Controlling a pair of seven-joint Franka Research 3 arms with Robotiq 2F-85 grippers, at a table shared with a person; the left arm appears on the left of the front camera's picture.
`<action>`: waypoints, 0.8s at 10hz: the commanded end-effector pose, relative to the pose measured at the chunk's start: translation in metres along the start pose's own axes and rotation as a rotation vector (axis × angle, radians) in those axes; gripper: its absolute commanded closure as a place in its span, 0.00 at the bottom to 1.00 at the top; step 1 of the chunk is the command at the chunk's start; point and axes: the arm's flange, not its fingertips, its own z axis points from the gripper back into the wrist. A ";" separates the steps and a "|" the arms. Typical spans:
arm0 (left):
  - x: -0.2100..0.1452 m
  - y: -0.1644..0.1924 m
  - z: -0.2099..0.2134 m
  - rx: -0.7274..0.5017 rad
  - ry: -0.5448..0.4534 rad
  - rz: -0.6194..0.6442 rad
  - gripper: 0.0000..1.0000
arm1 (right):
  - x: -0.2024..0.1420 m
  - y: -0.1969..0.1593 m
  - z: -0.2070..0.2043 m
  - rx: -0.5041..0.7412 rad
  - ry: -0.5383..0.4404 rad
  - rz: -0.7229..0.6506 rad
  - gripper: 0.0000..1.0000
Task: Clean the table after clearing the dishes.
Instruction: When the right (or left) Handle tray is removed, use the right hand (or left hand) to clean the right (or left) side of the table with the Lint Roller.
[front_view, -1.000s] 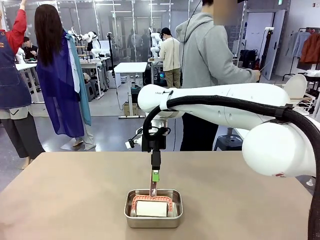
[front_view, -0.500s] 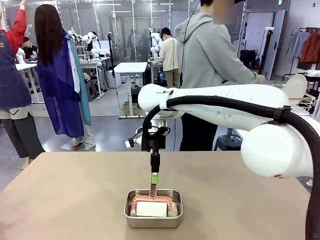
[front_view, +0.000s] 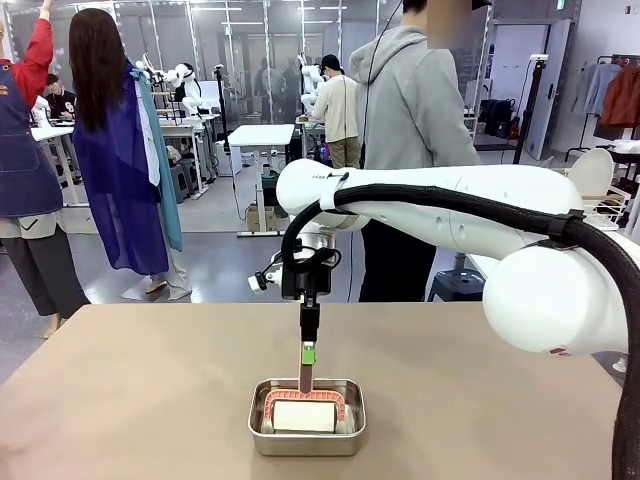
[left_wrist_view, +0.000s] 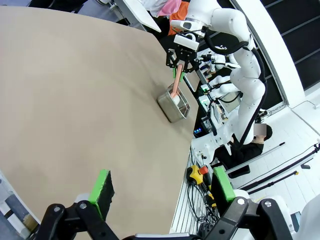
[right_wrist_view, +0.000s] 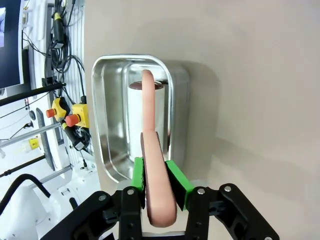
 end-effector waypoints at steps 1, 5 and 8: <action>-0.002 -0.007 -0.002 0.006 0.000 0.008 0.00 | -0.017 0.043 0.010 0.005 -0.002 -0.081 1.00; -0.002 -0.007 -0.002 0.006 0.000 0.008 0.00 | -0.086 0.149 0.034 -0.003 -0.096 -0.289 0.79; -0.002 -0.007 -0.002 0.006 0.000 0.008 0.00 | -0.144 0.190 0.025 0.082 -0.351 -0.619 0.79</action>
